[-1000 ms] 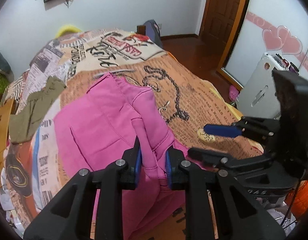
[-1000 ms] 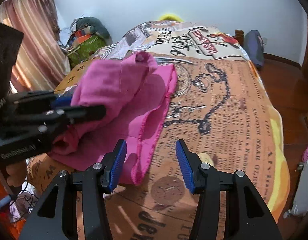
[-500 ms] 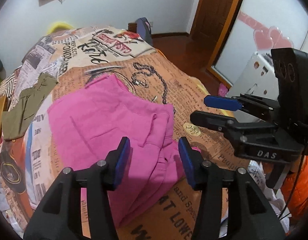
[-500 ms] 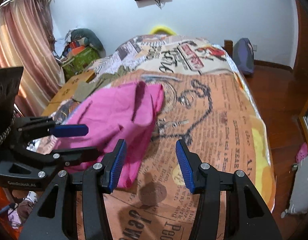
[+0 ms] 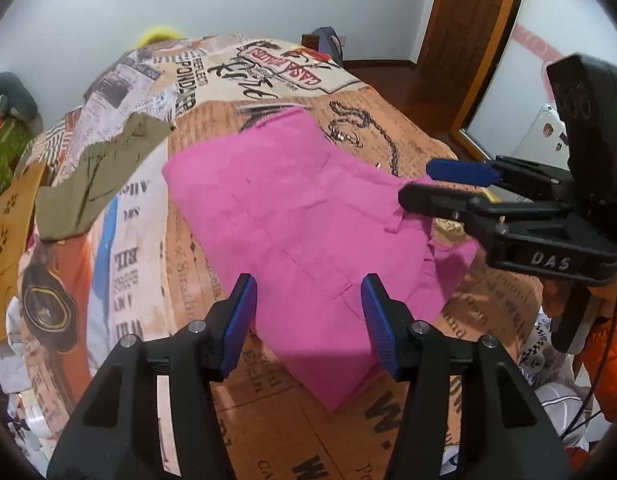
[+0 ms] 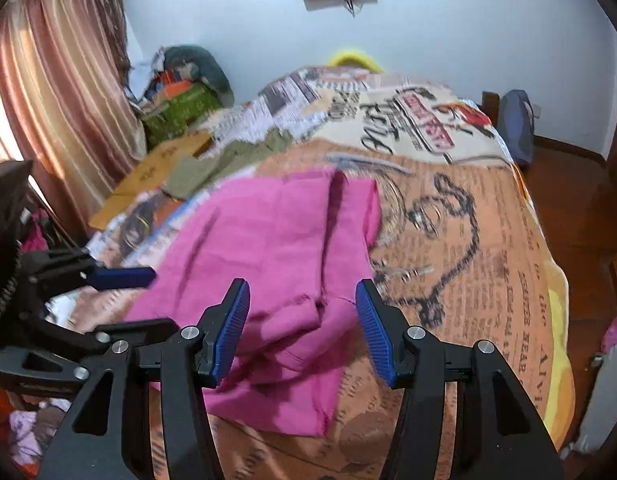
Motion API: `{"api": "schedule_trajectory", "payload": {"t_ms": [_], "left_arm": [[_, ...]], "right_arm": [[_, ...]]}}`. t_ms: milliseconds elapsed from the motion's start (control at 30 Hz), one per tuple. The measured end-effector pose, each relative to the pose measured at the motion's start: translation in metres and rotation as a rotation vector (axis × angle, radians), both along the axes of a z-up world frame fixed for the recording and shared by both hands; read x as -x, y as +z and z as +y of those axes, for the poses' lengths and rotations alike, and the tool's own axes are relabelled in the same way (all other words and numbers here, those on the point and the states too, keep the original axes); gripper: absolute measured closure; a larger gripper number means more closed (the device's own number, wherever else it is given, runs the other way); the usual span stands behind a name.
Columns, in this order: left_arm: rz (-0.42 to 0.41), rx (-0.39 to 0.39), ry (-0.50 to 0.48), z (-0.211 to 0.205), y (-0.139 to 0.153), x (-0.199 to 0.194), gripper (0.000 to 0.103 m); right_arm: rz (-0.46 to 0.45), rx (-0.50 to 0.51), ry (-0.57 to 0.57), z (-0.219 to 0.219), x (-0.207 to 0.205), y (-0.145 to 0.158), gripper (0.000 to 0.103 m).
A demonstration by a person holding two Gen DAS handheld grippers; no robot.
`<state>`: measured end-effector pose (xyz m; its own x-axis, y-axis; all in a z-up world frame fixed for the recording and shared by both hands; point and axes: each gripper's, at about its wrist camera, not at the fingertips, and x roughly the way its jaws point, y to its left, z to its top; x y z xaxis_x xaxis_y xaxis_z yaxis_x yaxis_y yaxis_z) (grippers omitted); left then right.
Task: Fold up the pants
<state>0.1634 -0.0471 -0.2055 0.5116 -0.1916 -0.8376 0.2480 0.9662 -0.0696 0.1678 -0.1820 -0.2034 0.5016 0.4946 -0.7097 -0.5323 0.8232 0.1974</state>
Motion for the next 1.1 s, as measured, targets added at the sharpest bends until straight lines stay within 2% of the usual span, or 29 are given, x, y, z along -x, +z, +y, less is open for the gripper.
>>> {"api": "schedule_trajectory", "payload": {"t_ms": [167, 367, 567, 767, 967, 1100], "left_arm": [[-0.007, 0.024, -0.012, 0.0, 0.0, -0.003, 0.047], [-0.053, -0.003, 0.022, 0.015, 0.017, -0.013, 0.047], [-0.097, -0.049, 0.086, 0.049, 0.032, -0.053, 0.046], [-0.024, -0.058, 0.127, 0.076, 0.015, -0.115, 0.046], [0.059, -0.103, 0.088, 0.079, -0.023, -0.153, 0.046], [0.139, -0.03, 0.087, 0.091, -0.049, -0.172, 0.046]], "right_arm": [[0.061, 0.008, -0.03, -0.022, 0.003, -0.018, 0.052], [0.051, 0.001, -0.075, -0.036, 0.005, -0.007, 0.052], [0.033, -0.042, -0.077, -0.036, 0.013, 0.002, 0.052], [0.06, -0.058, -0.069, -0.03, 0.01, -0.008, 0.052], [0.106, -0.064, -0.067, -0.031, -0.001, -0.023, 0.05], [0.113, -0.044, -0.045, -0.029, -0.008, -0.027, 0.05]]}}
